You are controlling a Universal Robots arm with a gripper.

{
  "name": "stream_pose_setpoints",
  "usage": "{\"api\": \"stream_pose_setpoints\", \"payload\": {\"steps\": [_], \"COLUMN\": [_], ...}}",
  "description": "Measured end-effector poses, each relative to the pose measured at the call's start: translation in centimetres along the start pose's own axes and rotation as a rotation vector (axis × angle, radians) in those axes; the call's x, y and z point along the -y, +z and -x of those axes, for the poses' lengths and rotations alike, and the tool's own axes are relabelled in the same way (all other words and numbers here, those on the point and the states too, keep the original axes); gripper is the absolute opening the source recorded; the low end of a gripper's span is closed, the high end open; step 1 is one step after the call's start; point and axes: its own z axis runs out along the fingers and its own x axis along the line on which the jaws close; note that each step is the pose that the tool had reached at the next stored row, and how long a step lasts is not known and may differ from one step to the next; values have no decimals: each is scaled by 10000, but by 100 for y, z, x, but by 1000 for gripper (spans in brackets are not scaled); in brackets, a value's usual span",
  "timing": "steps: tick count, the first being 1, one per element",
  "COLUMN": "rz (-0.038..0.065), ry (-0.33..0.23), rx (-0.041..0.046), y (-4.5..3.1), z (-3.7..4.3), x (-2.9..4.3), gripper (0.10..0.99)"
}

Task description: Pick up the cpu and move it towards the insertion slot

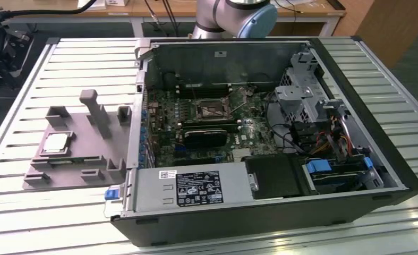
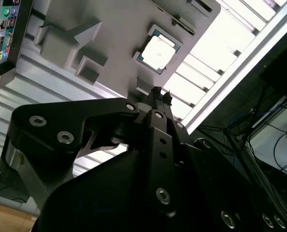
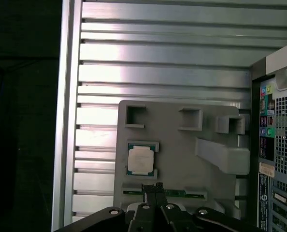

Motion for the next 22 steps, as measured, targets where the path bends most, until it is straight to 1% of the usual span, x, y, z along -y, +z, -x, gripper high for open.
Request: {"api": "stream_pose_setpoints", "payload": {"steps": [22], "rz": [6], "ry": [0], "rx": [4], "y": [395], "z": [-16], "x": [17], "gripper": [102]}}
